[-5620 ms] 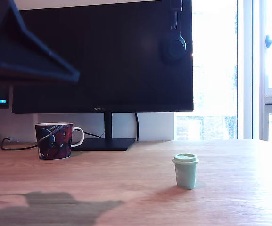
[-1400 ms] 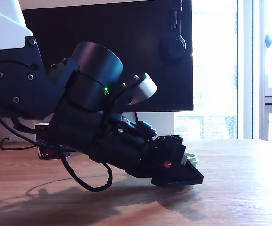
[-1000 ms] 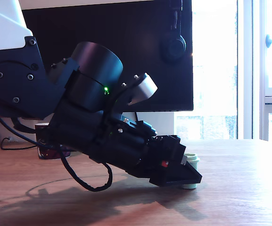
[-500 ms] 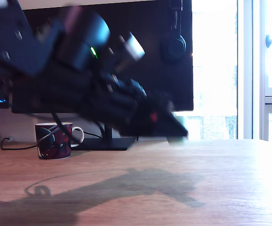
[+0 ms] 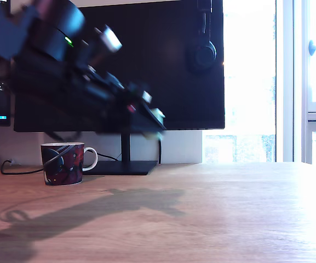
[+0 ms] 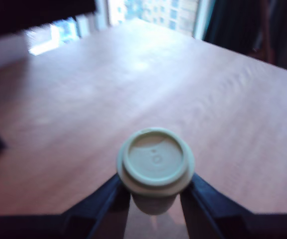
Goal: Pick up the coffee capsules from the table one by one and drop them inside the nearest coffee cup
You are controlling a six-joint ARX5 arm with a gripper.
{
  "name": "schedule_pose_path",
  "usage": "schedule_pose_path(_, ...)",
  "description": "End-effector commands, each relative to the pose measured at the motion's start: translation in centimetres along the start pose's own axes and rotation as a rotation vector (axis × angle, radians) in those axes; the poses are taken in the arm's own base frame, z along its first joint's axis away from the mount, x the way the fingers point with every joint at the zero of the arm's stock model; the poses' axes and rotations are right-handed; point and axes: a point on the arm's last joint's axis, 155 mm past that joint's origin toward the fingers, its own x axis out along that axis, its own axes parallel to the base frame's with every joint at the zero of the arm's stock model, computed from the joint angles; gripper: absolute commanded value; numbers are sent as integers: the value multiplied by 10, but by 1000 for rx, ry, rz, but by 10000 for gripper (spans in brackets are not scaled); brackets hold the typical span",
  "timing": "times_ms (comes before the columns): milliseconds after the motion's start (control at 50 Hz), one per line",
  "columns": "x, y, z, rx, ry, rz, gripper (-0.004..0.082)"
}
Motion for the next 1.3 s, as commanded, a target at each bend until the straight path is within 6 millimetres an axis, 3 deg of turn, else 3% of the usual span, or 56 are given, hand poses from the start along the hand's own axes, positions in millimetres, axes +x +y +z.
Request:
schedule_pose_path(0,-10,4,-15,-8,23,13,105)
schedule_pose_path(500,-80,89,-16,-101,-38,282,105)
schedule_pose_path(840,-110,138,-23,-148,-31,441,105)
schedule_pose_path(1280,-116,148,-23,-147,-32,474,105)
